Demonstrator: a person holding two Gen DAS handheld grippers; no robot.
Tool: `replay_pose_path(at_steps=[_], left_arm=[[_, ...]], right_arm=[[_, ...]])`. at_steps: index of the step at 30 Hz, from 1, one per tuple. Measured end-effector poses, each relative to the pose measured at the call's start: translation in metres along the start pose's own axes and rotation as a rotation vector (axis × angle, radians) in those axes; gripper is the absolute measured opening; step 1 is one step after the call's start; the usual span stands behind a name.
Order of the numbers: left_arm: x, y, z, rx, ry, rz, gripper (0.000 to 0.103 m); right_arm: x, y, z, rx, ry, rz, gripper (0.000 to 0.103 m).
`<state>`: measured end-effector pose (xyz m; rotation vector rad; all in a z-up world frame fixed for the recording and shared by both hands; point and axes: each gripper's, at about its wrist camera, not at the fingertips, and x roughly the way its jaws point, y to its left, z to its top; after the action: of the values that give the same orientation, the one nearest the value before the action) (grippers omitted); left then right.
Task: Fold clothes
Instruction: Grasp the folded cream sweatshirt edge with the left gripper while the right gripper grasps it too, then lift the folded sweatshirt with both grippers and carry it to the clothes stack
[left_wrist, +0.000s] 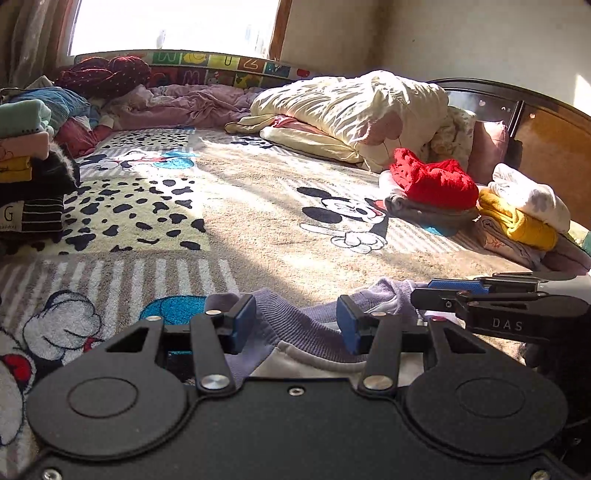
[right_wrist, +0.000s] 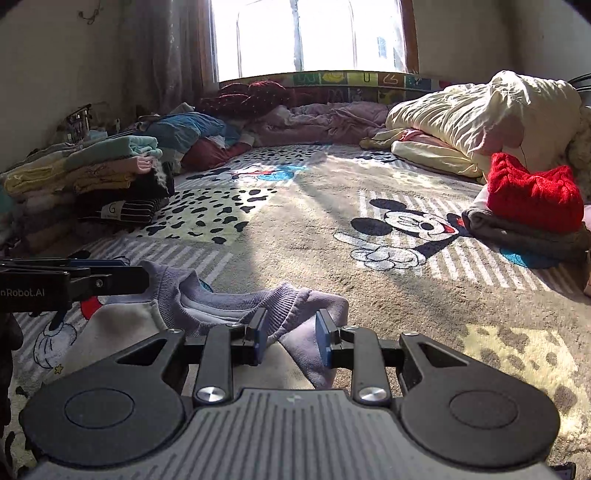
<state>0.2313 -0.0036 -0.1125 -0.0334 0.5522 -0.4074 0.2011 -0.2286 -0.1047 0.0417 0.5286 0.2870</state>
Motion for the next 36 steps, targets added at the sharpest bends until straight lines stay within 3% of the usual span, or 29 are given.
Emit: replay_pose_path(at_steps=[3, 5, 7, 17, 19, 20, 25, 29, 33, 36], left_arm=[[0.023, 0.015, -0.017, -0.017, 0.088, 0.016, 0.047], [0.024, 0.022, -0.027, -0.048, 0.065, 0.001, 0.050], [0.024, 0.023, -0.030, -0.055, 0.061, 0.008, 0.053], [0.017, 0.022, -0.013, -0.092, 0.118, 0.009, 0.058], [-0.005, 0.031, -0.008, -0.202, 0.078, 0.001, 0.066], [-0.015, 0.036, -0.010, -0.253, 0.063, 0.004, 0.075], [-0.039, 0.057, -0.037, -0.459, 0.084, -0.013, 0.075], [-0.049, 0.073, -0.060, -0.659, 0.089, -0.082, 0.075], [-0.049, 0.074, -0.064, -0.699, 0.095, -0.125, 0.075], [-0.038, 0.072, -0.061, -0.720, 0.104, -0.159, 0.074]], right_arm=[[0.026, -0.018, -0.005, 0.064, 0.046, 0.024, 0.029], [0.045, -0.032, -0.018, 0.154, 0.107, 0.071, 0.029], [0.051, -0.047, -0.027, 0.252, 0.097, 0.118, 0.029], [0.050, -0.044, -0.027, 0.262, 0.092, 0.097, 0.033], [0.037, -0.047, -0.024, 0.321, 0.084, 0.053, 0.049], [0.027, -0.052, -0.025, 0.380, 0.075, 0.049, 0.050], [-0.007, -0.071, -0.050, 0.595, 0.079, 0.111, 0.053], [-0.017, -0.077, -0.074, 0.752, 0.101, 0.203, 0.055], [-0.019, -0.067, -0.080, 0.771, 0.117, 0.233, 0.060], [-0.014, -0.051, -0.077, 0.700, 0.130, 0.224, 0.062]])
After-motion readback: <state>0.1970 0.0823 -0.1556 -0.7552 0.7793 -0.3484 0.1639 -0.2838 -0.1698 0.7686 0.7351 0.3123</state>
